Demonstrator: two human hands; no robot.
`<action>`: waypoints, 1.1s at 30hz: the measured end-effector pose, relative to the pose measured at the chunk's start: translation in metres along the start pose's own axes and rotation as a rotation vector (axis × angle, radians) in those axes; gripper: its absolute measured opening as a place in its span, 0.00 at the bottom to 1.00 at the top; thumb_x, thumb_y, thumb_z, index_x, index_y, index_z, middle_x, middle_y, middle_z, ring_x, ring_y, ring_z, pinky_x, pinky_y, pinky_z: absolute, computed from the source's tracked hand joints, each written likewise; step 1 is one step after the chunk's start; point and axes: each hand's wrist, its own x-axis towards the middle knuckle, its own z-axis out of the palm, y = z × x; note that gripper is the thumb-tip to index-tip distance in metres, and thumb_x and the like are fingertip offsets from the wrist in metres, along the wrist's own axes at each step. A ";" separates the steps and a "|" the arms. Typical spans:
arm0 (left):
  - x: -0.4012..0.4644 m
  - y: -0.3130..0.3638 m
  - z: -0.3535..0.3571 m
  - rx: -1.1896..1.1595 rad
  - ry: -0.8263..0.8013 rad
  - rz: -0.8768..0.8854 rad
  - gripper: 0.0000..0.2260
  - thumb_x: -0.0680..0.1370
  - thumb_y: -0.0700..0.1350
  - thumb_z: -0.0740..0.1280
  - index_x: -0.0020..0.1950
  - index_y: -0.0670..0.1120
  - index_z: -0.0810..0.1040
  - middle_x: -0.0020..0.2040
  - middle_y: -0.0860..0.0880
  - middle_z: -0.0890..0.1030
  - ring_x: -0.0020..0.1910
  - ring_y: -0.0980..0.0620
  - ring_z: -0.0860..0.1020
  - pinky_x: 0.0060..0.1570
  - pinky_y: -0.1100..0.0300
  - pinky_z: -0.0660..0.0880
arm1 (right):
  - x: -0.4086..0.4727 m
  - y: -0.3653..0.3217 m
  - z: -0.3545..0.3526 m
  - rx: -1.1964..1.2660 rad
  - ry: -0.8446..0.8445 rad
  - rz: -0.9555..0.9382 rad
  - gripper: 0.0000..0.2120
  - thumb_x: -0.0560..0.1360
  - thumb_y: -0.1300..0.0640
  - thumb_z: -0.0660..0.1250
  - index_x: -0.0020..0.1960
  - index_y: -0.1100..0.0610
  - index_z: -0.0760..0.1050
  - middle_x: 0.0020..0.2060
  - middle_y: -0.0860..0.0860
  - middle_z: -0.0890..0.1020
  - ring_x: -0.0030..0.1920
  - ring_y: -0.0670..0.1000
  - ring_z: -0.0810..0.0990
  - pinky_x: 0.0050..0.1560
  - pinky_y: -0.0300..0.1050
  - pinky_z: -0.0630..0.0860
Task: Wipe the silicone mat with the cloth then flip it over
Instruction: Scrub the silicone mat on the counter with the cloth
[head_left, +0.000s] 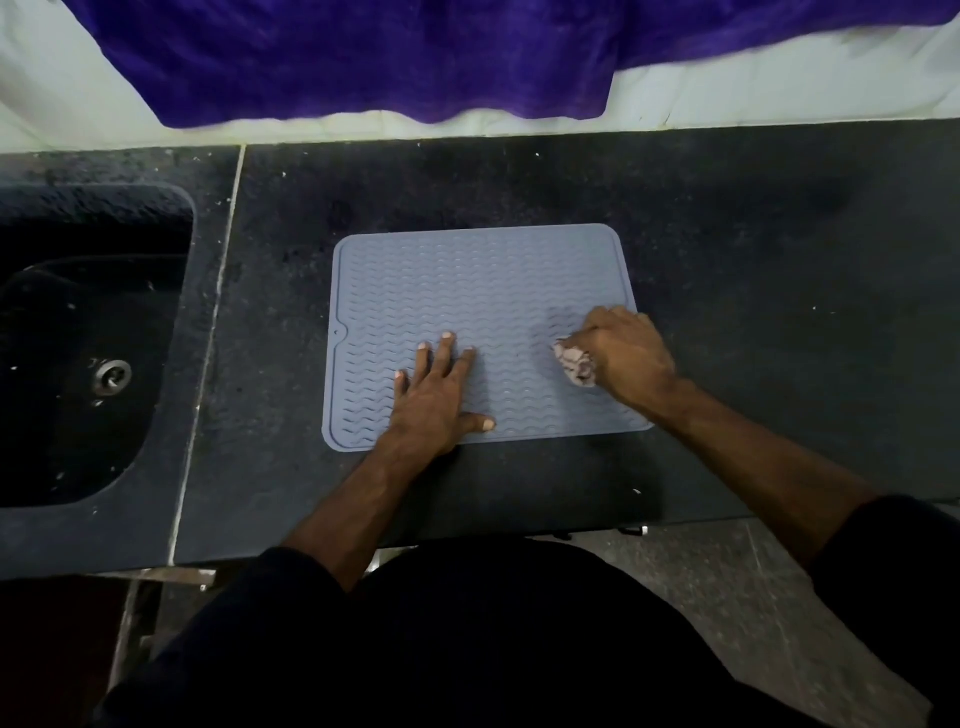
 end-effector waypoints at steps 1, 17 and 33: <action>0.000 0.000 0.001 0.000 0.005 0.000 0.45 0.73 0.61 0.68 0.79 0.54 0.41 0.78 0.50 0.34 0.77 0.44 0.35 0.73 0.40 0.40 | -0.002 0.012 -0.002 -0.006 -0.012 0.054 0.14 0.75 0.47 0.68 0.58 0.50 0.79 0.54 0.53 0.77 0.56 0.56 0.73 0.59 0.53 0.70; 0.001 -0.001 0.002 0.005 0.026 -0.010 0.45 0.73 0.61 0.69 0.79 0.54 0.43 0.79 0.51 0.36 0.77 0.44 0.37 0.73 0.39 0.42 | -0.013 -0.009 0.013 0.001 0.021 -0.030 0.24 0.73 0.55 0.71 0.68 0.48 0.72 0.66 0.50 0.74 0.66 0.56 0.68 0.65 0.53 0.63; 0.001 0.003 -0.001 0.020 0.009 -0.030 0.45 0.73 0.60 0.69 0.79 0.54 0.43 0.79 0.50 0.36 0.77 0.44 0.37 0.73 0.38 0.43 | -0.007 0.002 0.028 0.045 0.213 -0.037 0.24 0.68 0.61 0.75 0.63 0.56 0.77 0.63 0.54 0.78 0.63 0.59 0.76 0.62 0.57 0.71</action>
